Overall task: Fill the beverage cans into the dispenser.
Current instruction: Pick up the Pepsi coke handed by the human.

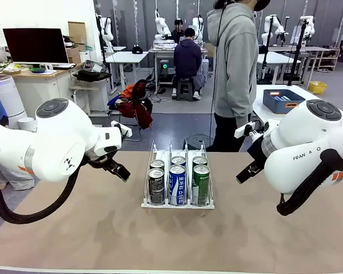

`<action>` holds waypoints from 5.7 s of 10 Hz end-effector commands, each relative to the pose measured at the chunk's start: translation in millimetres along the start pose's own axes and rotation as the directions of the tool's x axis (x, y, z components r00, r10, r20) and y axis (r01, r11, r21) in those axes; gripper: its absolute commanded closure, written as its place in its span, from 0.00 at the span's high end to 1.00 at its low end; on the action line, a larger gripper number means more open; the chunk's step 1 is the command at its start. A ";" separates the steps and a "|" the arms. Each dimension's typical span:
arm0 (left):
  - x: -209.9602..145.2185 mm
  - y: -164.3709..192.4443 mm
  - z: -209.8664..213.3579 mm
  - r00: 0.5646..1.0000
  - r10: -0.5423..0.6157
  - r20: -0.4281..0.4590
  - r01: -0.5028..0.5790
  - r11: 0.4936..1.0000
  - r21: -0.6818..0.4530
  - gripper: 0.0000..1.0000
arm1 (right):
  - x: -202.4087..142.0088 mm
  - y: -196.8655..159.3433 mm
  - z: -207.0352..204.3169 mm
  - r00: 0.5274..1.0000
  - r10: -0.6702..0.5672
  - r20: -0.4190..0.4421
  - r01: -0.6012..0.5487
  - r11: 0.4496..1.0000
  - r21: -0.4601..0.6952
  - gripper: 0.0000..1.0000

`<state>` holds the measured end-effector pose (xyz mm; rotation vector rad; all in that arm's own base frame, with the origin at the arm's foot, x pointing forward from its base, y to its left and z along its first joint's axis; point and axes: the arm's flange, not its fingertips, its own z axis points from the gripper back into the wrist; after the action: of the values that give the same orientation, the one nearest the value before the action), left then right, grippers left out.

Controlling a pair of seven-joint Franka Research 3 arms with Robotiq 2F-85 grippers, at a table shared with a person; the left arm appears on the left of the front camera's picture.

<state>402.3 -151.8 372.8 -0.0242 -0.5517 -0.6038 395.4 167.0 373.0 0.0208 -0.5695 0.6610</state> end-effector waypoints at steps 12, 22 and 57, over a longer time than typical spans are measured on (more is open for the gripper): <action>0.0 0.0 0.0 1.000 0.000 0.000 0.000 1.000 0.000 1.00 | 0.0 0.0 0.0 1.000 0.000 0.000 0.000 1.000 0.000 1.00; 20.2 29.0 69.2 0.981 -0.192 0.029 0.191 0.926 -0.325 1.00 | 42.5 -24.9 46.8 0.994 -0.084 -0.074 0.101 0.956 0.274 1.00; 103.2 84.7 301.7 0.915 -0.247 0.318 0.332 0.910 -0.248 1.00 | 150.8 -152.7 271.8 0.967 0.070 0.245 -0.138 0.953 0.270 1.00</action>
<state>373.1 -78.5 696.4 -0.3090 -0.7102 -0.9854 449.5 83.9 704.8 0.3566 -0.7111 0.8393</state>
